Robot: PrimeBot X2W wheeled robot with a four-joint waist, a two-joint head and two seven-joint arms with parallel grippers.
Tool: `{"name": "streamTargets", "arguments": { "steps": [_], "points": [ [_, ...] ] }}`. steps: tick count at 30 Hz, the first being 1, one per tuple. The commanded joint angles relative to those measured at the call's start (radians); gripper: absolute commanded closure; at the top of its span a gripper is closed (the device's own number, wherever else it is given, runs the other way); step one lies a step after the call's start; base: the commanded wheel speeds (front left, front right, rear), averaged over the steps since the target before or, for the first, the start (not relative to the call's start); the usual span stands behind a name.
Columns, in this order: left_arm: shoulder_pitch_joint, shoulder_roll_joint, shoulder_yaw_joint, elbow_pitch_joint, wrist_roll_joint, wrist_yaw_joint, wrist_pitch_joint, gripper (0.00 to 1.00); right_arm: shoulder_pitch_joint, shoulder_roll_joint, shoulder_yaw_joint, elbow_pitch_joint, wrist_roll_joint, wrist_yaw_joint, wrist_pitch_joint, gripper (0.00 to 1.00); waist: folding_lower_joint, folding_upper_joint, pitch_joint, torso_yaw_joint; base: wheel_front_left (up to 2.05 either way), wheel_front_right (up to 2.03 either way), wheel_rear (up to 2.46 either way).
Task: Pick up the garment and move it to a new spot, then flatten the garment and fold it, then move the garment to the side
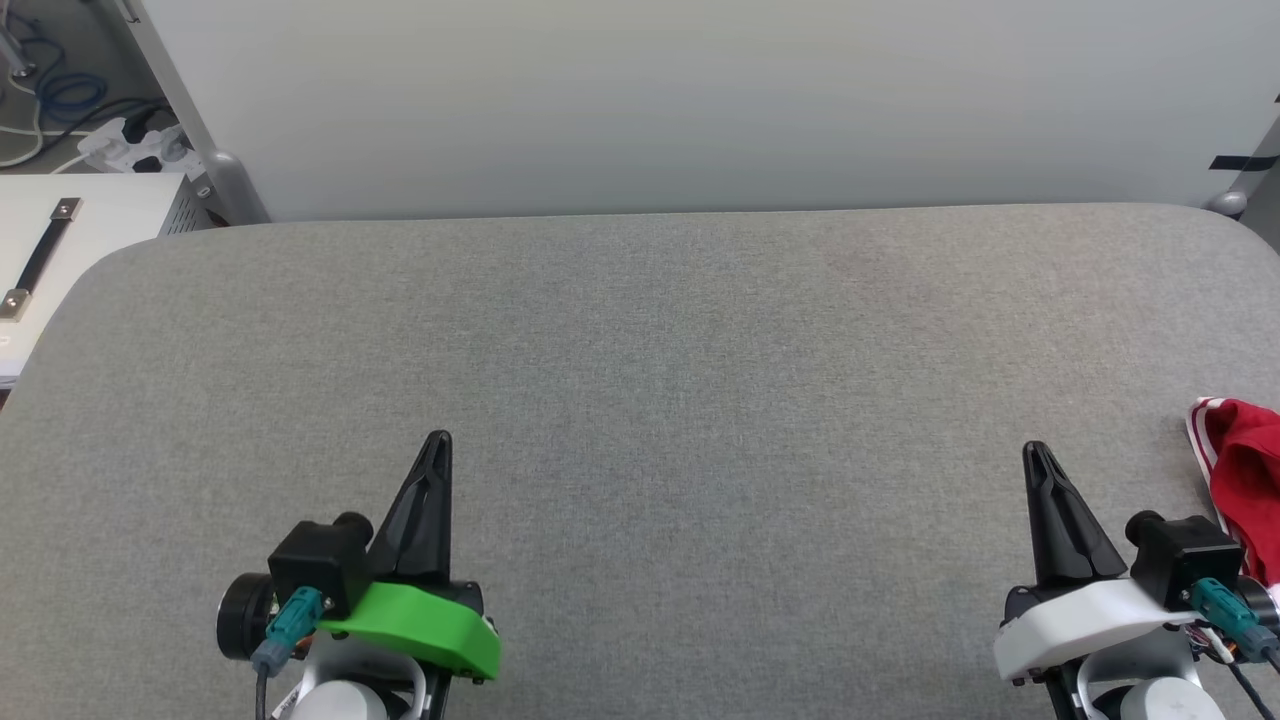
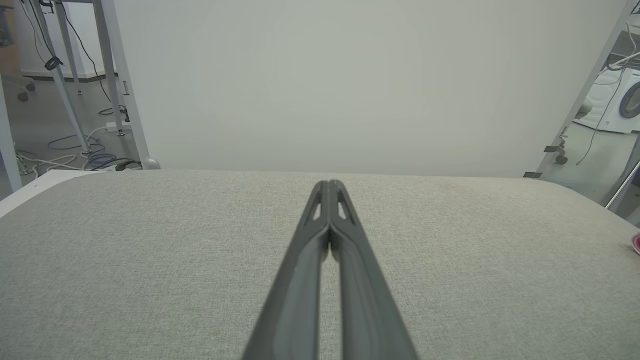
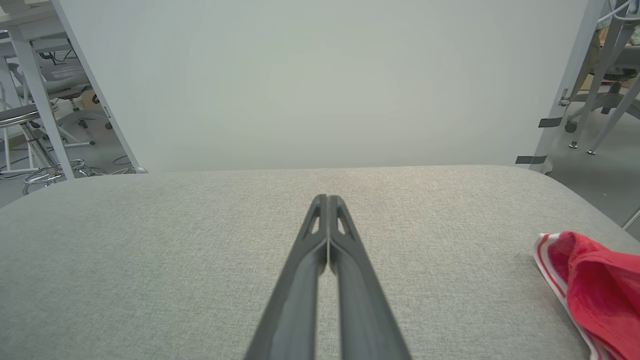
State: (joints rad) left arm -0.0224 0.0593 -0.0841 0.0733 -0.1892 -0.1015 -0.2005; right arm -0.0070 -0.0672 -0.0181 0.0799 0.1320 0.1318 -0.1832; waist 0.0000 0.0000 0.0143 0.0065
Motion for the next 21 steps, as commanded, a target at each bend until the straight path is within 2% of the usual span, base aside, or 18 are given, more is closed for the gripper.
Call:
{"name": "streamTargets", "arguments": {
  "steps": [1, 21],
  "points": [
    [0.005, -0.003, 0.007, -0.007, 0.015, 0.005, 0.007, 1.0, 0.002, 0.004, 0.003, -0.007, -0.013, 0.0, 0.007, 1.0, 0.0, 0.0, 0.0, 0.0, 0.0, 0.0, 0.0],
    [0.009, -0.004, 0.023, -0.021, 0.051, 0.025, 0.047, 1.0, 0.003, 0.007, 0.006, -0.022, -0.038, 0.0, 0.043, 1.0, 0.0, 0.0, -0.003, -0.001, 0.0, 0.0, 0.0]
  ]
}}
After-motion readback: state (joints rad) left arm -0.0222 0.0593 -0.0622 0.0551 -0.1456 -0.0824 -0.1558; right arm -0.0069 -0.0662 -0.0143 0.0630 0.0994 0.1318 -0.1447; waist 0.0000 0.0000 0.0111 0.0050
